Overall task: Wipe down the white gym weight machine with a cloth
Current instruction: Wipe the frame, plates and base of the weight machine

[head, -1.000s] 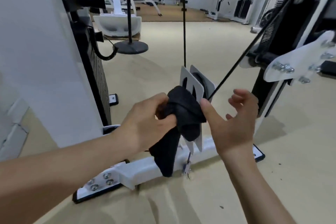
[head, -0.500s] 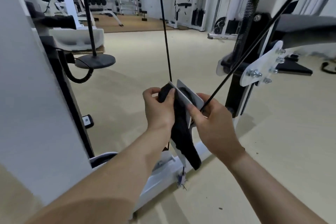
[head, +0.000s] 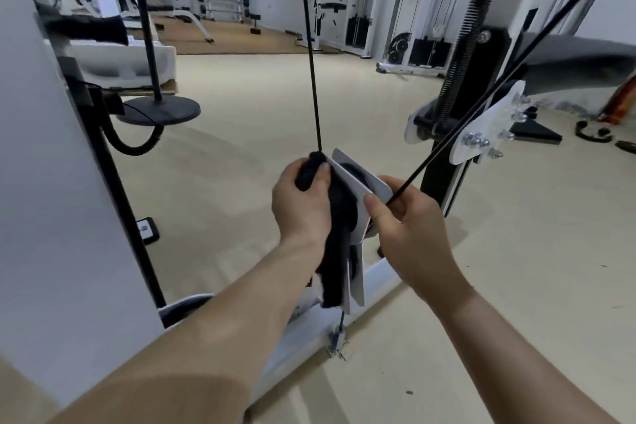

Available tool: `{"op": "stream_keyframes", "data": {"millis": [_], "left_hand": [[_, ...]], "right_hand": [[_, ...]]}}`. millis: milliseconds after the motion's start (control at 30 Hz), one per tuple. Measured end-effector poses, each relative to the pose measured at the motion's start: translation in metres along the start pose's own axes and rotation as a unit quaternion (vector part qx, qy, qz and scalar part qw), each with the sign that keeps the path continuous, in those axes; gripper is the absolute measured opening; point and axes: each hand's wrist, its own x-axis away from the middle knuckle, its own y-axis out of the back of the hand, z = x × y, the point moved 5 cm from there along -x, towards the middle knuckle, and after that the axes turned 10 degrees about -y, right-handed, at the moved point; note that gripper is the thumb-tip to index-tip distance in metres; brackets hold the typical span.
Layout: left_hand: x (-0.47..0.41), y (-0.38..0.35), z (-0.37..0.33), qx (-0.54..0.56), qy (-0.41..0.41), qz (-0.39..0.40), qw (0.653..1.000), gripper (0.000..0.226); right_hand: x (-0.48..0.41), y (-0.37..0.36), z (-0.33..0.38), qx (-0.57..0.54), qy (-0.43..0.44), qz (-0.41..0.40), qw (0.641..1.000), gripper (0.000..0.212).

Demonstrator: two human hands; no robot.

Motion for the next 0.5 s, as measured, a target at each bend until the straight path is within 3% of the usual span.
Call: {"op": "stream_keyframes", "data": {"millis": [167, 267, 367, 500], "left_hand": [[0.067, -0.011, 0.009, -0.052, -0.096, 0.199, 0.974, 0.016], [0.048, 0.003, 0.017, -0.058, -0.086, 0.127, 0.986, 0.014], [0.043, -0.006, 0.024, -0.017, -0.007, 0.057, 0.998, 0.015], [0.056, -0.022, 0.043, 0.027, 0.092, 0.042, 0.995, 0.017]], "right_hand": [[-0.003, 0.010, -0.006, -0.030, -0.003, 0.004, 1.000, 0.037], [-0.002, 0.002, -0.006, 0.005, 0.010, -0.003, 1.000, 0.028], [-0.008, -0.004, -0.005, -0.006, 0.001, -0.021, 1.000, 0.023], [-0.012, 0.009, -0.014, 0.014, -0.025, -0.047, 0.998, 0.013]]}}
